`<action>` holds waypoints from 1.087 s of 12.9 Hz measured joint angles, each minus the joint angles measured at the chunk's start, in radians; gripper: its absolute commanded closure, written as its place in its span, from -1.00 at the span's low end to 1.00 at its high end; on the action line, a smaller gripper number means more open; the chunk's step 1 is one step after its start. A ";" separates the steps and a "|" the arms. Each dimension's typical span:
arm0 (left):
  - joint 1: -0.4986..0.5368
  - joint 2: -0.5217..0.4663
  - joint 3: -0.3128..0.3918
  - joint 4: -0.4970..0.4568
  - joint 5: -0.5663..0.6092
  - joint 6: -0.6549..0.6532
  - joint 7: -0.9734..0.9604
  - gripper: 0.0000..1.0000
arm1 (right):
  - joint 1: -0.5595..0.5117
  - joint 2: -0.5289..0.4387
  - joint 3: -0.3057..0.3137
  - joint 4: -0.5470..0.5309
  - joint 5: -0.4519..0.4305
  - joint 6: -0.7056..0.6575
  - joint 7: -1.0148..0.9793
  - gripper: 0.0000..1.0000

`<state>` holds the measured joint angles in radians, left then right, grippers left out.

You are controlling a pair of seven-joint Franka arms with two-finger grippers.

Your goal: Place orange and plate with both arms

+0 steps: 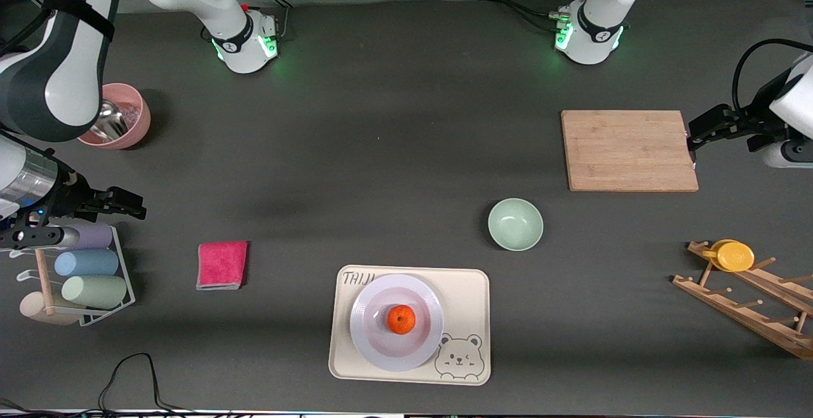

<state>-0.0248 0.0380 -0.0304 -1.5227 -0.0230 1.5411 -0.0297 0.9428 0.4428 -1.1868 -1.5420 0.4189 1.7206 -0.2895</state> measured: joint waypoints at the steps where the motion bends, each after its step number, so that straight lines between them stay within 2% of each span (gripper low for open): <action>1: 0.000 0.000 0.000 0.000 0.000 0.000 0.000 -1.00 | -0.005 0.002 0.005 0.006 0.000 -0.003 -0.001 -1.00; 3: 0.000 0.000 0.000 0.000 0.000 0.000 -0.001 -1.00 | -0.074 0.002 0.071 0.065 -0.001 -0.061 -0.001 -1.00; 6: 0.000 0.000 0.001 0.000 0.000 0.000 -0.001 -1.00 | -0.304 0.002 0.274 0.227 -0.015 -0.184 -0.002 -1.00; 8: 0.000 0.000 0.001 0.000 0.000 0.000 -0.001 -1.00 | -0.440 -0.001 0.411 0.298 -0.070 -0.224 -0.008 -1.00; 10: 0.000 0.000 0.001 0.001 0.000 0.000 -0.001 -1.00 | -0.567 -0.021 0.586 0.328 -0.147 -0.232 -0.008 -1.00; 13: 0.000 0.000 0.001 0.001 0.000 0.000 -0.001 -1.00 | -0.812 -0.092 0.937 0.343 -0.288 -0.244 -0.008 -1.00; 14: 0.000 0.000 0.001 0.001 0.000 0.000 -0.001 -1.00 | -0.891 -0.117 1.036 0.343 -0.318 -0.266 -0.008 -1.00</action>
<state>-0.0246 0.0379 -0.0291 -1.5218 -0.0231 1.5406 -0.0304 0.0518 0.3258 -0.1507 -1.1987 0.1011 1.4542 -0.2976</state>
